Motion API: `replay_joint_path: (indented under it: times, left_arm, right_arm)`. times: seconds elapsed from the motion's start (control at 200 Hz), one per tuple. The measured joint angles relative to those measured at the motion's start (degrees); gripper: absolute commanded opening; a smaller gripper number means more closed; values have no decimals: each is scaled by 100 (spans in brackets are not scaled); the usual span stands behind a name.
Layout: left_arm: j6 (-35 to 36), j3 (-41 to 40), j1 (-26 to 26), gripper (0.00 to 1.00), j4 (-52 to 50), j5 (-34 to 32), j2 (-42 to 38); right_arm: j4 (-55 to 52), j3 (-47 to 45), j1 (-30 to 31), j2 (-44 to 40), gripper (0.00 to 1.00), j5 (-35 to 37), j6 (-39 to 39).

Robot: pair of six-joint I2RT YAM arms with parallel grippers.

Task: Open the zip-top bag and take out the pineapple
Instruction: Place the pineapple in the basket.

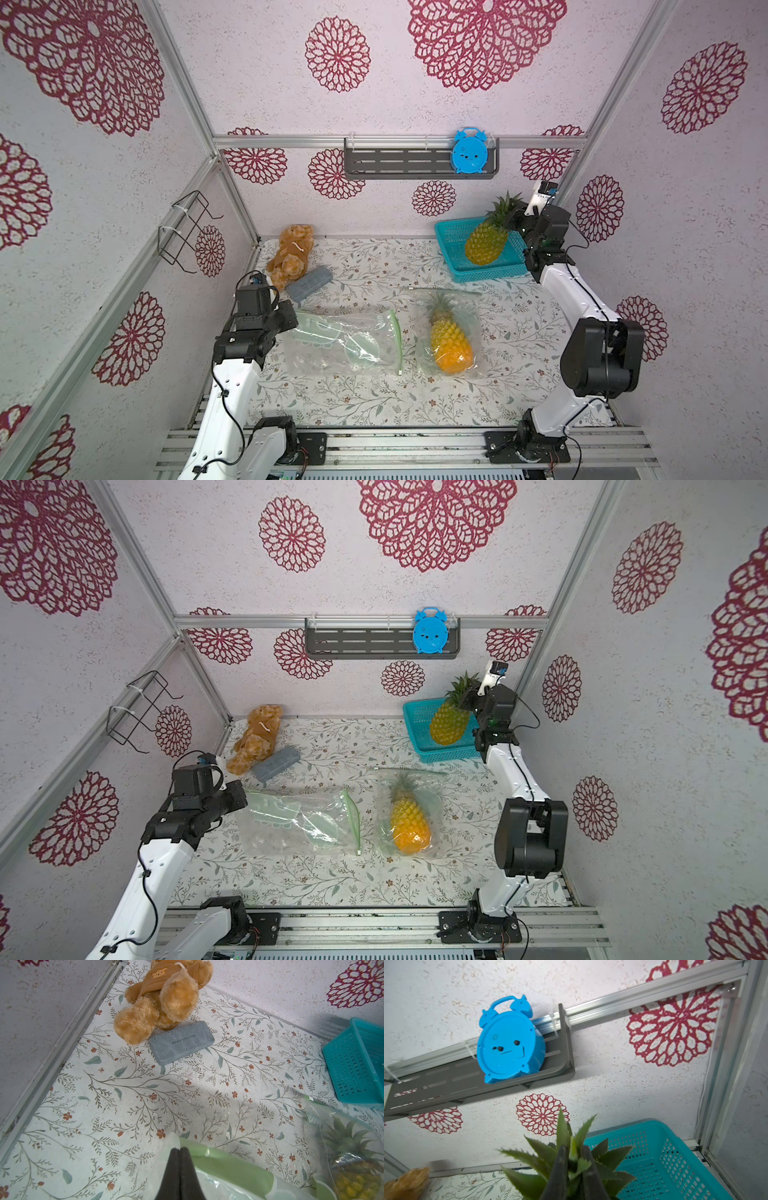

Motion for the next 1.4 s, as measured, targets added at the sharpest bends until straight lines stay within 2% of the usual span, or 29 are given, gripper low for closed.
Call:
replay_joint_path:
  times: [0.41, 0.615, 0.921, 1.131, 1.401]
  left_arm:
    - [0, 0, 81, 0, 4, 70, 0]
    - [0, 0, 94, 0, 4, 81, -4]
    - [0, -2, 109, 0, 7, 81, -31]
    - [0, -22, 109, 0, 4, 79, -37]
    - [0, -22, 116, 0, 4, 81, -57]
  right_arm:
    - [-289, 1176, -22, 1073, 0, 669, -667]
    - [-619, 2063, -44, 1773, 0, 920, -975]
    - [-1134, 3126, -188, 2636, 0, 1215, -1137]
    - [-1381, 3534, -264, 2983, 0, 1357, -1167]
    - [-1628, 3574, -343, 3082, 0, 1410, -1167]
